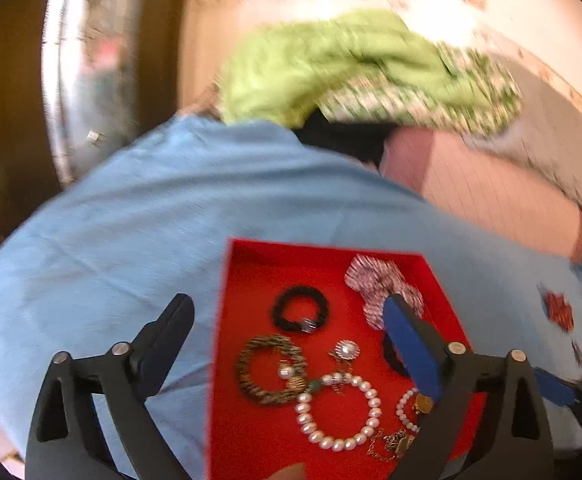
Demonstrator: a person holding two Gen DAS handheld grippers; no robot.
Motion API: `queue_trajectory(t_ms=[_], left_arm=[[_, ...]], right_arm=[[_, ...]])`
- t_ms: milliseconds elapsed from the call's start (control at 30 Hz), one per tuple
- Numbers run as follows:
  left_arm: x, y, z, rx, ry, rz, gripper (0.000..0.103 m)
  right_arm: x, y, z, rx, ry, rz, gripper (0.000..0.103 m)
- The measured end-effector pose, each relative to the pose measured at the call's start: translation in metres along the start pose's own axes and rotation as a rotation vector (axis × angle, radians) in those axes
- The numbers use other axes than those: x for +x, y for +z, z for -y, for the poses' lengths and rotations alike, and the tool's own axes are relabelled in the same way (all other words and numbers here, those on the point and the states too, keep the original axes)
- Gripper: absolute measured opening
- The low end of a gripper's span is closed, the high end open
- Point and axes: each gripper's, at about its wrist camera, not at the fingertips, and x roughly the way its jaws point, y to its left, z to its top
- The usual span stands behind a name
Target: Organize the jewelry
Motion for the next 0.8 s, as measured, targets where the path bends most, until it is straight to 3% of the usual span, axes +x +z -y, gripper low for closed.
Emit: queue_trajectory(t_ms=[100,267,467,600,800], left_arm=[[-0.031,-0.005,0.001,0.019,0.076,0.062,0.101],[-0.077,-0.02,0.003,0.033,0.13,0.103,0.103],[-0.111,-0.05,-0.003,0.009,0.249,0.038,0.103],[-0.13,-0.076,-0.01,0.047,0.26,0.02,0.103],[-0.144,-0.087,-0.008,0.058,0.235,0.061,0.103]], right_arm=[[-0.034,-0.009,-0.014,-0.058,-0.052,0.068,0.084],[-0.077,-0.03,-0.028,-0.101,-0.108,0.131,0.089],[-0.114,-0.064,-0.033,-0.144,-0.185,0.168,0.091],[-0.127,-0.087,-0.031,-0.146,-0.225,0.174,0.091],[-0.126,-0.097,-0.03,-0.146,-0.245,0.15,0.091]])
